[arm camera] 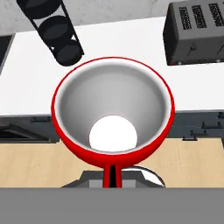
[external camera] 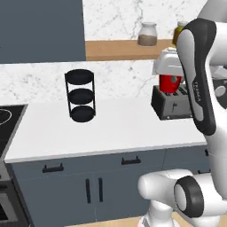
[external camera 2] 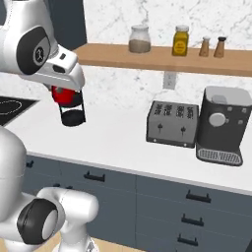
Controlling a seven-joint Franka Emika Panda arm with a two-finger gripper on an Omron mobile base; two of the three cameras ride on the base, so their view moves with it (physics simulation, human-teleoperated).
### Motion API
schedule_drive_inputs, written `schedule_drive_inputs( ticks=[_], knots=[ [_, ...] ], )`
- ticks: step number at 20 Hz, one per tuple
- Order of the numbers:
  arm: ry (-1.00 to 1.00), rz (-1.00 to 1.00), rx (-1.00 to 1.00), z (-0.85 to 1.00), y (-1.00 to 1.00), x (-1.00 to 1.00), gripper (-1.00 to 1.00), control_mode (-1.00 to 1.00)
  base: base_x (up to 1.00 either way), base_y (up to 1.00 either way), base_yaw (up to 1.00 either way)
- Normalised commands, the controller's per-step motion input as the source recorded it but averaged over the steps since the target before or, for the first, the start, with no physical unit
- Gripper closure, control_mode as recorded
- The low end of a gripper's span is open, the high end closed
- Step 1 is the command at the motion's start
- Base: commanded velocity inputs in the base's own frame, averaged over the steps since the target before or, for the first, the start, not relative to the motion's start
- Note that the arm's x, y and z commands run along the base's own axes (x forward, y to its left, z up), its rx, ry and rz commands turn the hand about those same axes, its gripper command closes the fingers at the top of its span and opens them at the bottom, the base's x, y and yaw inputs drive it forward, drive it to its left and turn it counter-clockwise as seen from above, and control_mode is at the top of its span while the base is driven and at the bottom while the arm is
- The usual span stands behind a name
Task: Gather all objects into one cabinet and sort the glasses and bowls to opposite sides.
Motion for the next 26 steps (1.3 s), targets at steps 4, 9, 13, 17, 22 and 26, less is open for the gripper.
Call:
schedule_drive_inputs(
  ticks=[4, 9, 13, 17, 22, 26],
  knots=[
    [0.00, 0.00, 0.00, 0.00, 0.00, 0.00, 1.00, 1.00, -0.95, 0.46, 0.24],
    [0.00, 0.00, 0.00, 0.00, 0.00, 0.00, 1.00, 1.00, -0.29, 0.50, 0.41],
    [0.00, 0.00, 0.00, 0.00, 0.00, 0.00, 1.00, 1.00, -0.24, 0.15, 0.61],
    [0.00, 0.00, 0.00, 0.00, 0.00, 0.00, 1.00, 1.00, -0.16, 0.15, 0.62],
    [0.00, 0.00, 0.00, 0.00, 0.00, 0.00, 1.00, 1.00, -0.10, 0.22, 0.67],
    [0.00, 0.00, 0.00, 0.00, 0.00, 0.00, 1.00, 1.00, 0.00, 0.19, 0.75]
  ],
)
